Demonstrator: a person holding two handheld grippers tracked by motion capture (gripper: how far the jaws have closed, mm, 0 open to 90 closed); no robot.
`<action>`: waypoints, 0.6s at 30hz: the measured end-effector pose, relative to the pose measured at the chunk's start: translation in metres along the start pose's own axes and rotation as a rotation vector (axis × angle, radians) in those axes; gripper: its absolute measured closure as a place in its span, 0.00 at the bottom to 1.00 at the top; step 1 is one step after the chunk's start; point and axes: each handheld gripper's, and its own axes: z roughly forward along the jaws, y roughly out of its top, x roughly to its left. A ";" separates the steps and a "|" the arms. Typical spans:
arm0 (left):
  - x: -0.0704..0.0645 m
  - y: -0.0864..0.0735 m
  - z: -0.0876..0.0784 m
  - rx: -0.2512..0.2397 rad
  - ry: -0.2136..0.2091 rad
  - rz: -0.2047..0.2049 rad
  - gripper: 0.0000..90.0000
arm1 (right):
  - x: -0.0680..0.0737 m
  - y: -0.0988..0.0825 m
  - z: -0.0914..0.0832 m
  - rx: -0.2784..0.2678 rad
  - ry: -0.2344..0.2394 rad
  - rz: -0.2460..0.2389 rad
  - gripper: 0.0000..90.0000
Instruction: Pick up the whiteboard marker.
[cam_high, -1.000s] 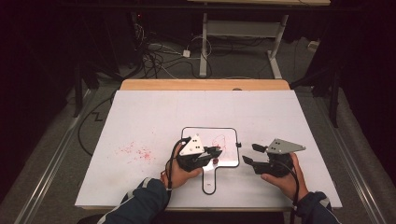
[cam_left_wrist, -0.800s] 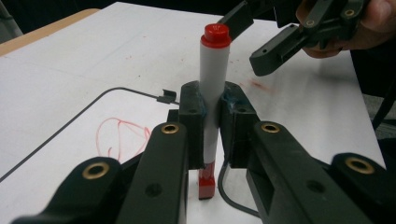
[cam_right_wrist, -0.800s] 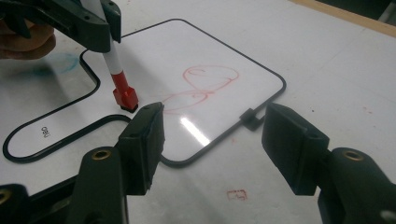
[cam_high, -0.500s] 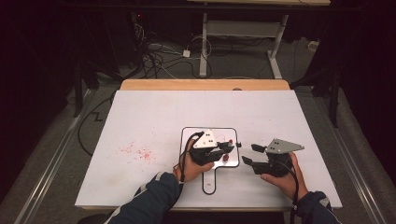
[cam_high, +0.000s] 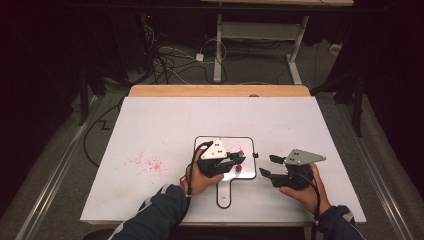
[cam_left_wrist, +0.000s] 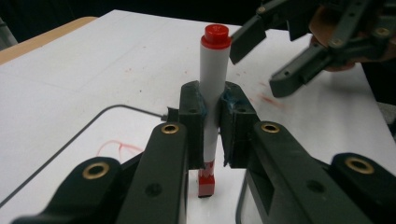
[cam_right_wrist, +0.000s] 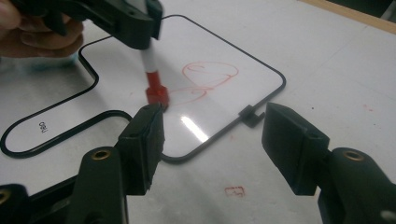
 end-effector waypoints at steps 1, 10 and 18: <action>0.000 -0.001 -0.003 0.003 0.011 0.010 0.88 | 0.000 0.000 0.000 0.000 -0.001 -0.001 0.44; 0.001 -0.006 -0.016 0.010 -0.007 -0.020 0.88 | 0.000 0.000 0.001 0.003 -0.001 -0.001 0.44; 0.006 -0.007 -0.018 0.008 0.032 -0.017 0.88 | 0.000 0.001 0.000 0.003 -0.004 -0.005 0.44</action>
